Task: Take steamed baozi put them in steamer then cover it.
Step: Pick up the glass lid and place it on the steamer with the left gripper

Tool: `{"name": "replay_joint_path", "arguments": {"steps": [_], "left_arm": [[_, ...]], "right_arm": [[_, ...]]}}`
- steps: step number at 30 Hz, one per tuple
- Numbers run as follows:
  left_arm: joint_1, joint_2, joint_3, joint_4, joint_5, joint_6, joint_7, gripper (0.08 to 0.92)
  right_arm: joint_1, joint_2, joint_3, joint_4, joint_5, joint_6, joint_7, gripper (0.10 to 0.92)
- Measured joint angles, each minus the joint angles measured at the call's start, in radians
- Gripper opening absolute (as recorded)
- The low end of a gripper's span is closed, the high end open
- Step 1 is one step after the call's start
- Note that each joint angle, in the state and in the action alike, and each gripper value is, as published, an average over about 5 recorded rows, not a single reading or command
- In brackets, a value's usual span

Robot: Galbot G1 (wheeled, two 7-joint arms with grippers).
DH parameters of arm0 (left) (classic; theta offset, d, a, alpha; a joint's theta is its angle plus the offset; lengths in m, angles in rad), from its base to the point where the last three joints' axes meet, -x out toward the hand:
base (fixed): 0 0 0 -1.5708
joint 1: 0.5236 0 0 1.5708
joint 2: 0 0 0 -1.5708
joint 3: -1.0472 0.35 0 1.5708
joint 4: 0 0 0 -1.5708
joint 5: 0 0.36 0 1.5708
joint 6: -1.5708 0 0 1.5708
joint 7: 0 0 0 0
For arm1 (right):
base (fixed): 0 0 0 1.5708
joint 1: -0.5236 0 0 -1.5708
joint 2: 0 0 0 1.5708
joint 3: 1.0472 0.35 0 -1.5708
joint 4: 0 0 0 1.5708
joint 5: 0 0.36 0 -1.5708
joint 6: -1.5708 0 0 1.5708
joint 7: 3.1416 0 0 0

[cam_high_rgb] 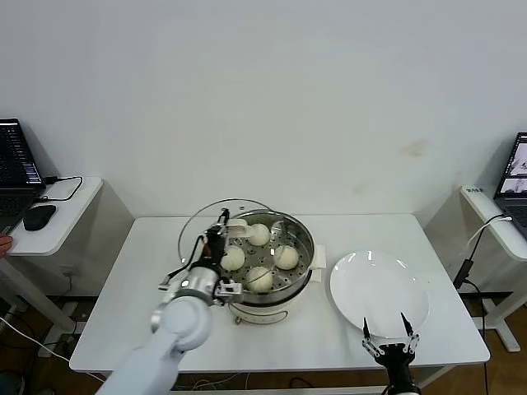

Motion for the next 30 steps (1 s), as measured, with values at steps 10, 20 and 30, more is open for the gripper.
{"name": "replay_joint_path", "arguments": {"steps": [10,20,30], "left_arm": [[-0.046,-0.094,0.070,0.071,0.059,0.020,0.029,0.145],[-0.045,-0.139,0.093,0.121,0.106,0.017,0.033,0.145],[-0.049,-0.154,0.101,0.148,0.122,0.015,0.032,0.145]], "right_arm": [[-0.005,0.004,-0.001,-0.005,-0.007,0.004,0.004,0.823],[-0.008,0.002,-0.007,-0.007,-0.009,0.007,0.004,0.822],[-0.007,0.000,-0.010,-0.012,-0.009,0.008,0.002,0.823]]}}
